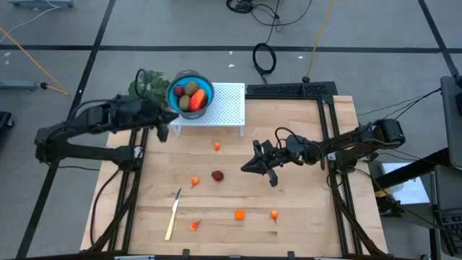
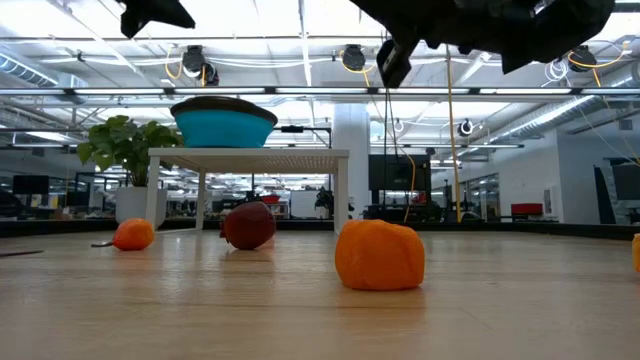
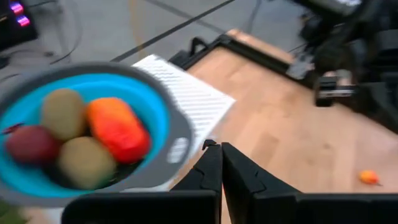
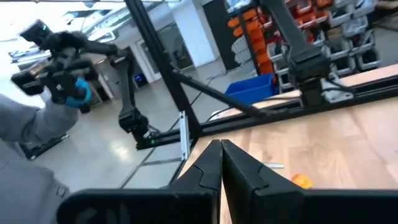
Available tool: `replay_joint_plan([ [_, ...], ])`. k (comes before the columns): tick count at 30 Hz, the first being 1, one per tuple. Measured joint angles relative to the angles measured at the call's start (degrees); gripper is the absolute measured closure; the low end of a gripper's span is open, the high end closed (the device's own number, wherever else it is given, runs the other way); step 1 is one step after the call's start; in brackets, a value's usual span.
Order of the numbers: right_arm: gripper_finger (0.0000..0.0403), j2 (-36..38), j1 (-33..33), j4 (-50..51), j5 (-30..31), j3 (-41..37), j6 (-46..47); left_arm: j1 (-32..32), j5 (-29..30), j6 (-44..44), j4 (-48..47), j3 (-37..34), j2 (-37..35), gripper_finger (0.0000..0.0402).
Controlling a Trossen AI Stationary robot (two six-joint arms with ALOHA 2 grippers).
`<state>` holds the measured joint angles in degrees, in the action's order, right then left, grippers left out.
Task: Pick & Place Fruit
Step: Put the pomegranate into the blue strainer bowl on the shelf
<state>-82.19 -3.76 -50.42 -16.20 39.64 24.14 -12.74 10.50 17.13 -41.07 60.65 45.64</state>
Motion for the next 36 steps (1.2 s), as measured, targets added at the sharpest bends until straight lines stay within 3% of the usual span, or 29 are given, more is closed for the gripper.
replay_joint_plan([
  [9,0.0402,0.0,-5.02,-1.59,5.98,0.0,-3.87,11.11,1.23,2.07,12.67,-10.63,-3.47,0.0398],
  [24,0.0402,0.0,-11.11,0.66,5.91,0.02,-8.78,35.39,17.78,11.19,21.39,-16.79,2.29,0.04],
  [30,0.0402,0.0,-10.3,1.0,5.83,0.0,-8.79,40.29,16.28,14.28,19.95,-16.79,8.46,0.04],
  [36,0.0402,0.0,-7.93,1.04,5.76,0.0,-8.98,39.42,11.25,16.63,14.38,-16.79,12.96,0.0398],
])
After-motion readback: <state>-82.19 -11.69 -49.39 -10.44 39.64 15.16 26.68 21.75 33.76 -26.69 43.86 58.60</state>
